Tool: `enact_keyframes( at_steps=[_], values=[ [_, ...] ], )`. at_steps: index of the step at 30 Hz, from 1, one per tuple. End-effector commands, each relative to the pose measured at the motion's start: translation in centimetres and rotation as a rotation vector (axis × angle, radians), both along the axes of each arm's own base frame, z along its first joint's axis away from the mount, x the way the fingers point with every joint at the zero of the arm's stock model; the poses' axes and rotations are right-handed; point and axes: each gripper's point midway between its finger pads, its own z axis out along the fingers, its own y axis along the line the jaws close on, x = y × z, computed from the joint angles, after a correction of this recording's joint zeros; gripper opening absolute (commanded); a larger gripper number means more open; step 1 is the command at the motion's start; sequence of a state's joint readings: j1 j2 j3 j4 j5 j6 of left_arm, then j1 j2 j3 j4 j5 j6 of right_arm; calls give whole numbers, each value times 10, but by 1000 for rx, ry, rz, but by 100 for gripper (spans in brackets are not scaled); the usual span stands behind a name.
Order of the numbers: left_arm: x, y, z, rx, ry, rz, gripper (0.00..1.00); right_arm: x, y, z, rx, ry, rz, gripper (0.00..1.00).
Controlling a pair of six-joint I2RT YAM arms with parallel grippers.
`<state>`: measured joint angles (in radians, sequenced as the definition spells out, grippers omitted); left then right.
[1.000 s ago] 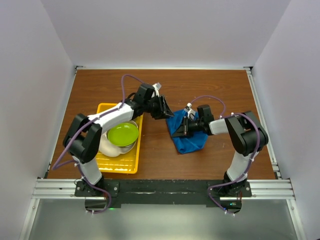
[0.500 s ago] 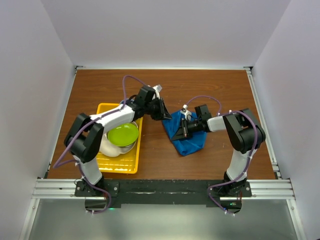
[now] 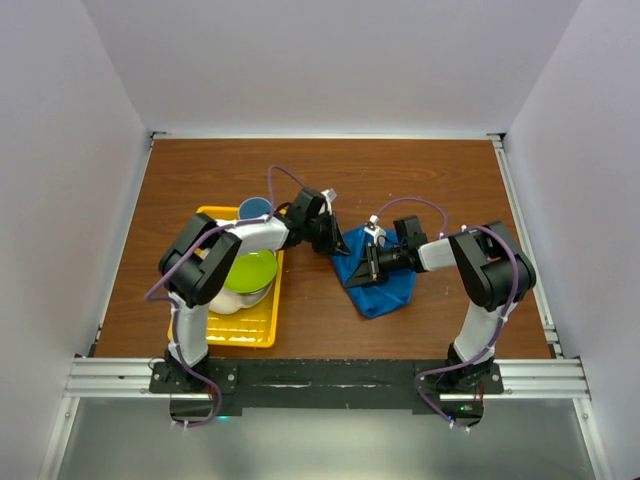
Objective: Fold the napkin, place the utensils inside, and roll it up
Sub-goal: Roll the napkin with the utensil
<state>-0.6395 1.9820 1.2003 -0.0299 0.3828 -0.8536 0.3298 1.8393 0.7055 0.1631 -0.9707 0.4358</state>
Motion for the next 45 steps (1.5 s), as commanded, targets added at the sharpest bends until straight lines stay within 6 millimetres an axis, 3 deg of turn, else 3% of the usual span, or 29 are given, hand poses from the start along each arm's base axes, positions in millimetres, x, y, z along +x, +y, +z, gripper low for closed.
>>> enact_keyframes(
  at_steps=[1, 3, 5, 6, 14, 16, 23, 27, 28, 31, 34, 35, 38, 41, 45],
  values=[
    [2, 19, -40, 131, 24, 53, 0, 2, -21, -24, -182, -1, -45, 0],
    [-7, 28, -58, 166, 62, 62, 0, 0, -31, -23, -263, 6, -46, 7],
    [-17, 35, -73, 182, 90, 70, 0, 11, -38, -16, -329, -44, -56, 8],
    [-20, 37, -77, 186, 98, 72, 0, 6, -44, -16, -364, -14, -57, 9],
    [-36, 57, -110, 232, 138, 85, 0, 23, -53, 16, -452, -74, -84, 35],
    [-37, 60, -114, 237, 146, 89, 0, 27, -56, 25, -467, -109, -77, 42],
    [-33, 60, -114, 238, 171, 98, 0, 8, -71, 55, -601, -231, 11, 58],
    [-34, 59, -106, 237, 193, 95, 0, 1, -50, 72, -629, -427, 40, 66],
    [-33, 57, -103, 229, 193, 97, 0, 10, -48, 79, -648, -501, 5, 70],
    [-33, 53, -98, 214, 207, 90, 0, 17, -36, 79, -706, -582, 2, 71],
    [-35, 52, -99, 213, 222, 86, 0, 23, -20, 68, -748, -613, 41, 72],
    [-36, 52, -98, 212, 227, 84, 0, 25, -16, 56, -794, -619, 55, 77],
    [-37, 52, -99, 212, 238, 82, 0, 36, -7, 52, -870, -685, 53, 79],
    [-37, 52, -99, 209, 245, 83, 0, 41, 0, 44, -902, -718, 51, 75],
    [-36, 50, -96, 210, 246, 78, 0, 41, -9, 31, -976, -704, 32, 67]
  ],
)
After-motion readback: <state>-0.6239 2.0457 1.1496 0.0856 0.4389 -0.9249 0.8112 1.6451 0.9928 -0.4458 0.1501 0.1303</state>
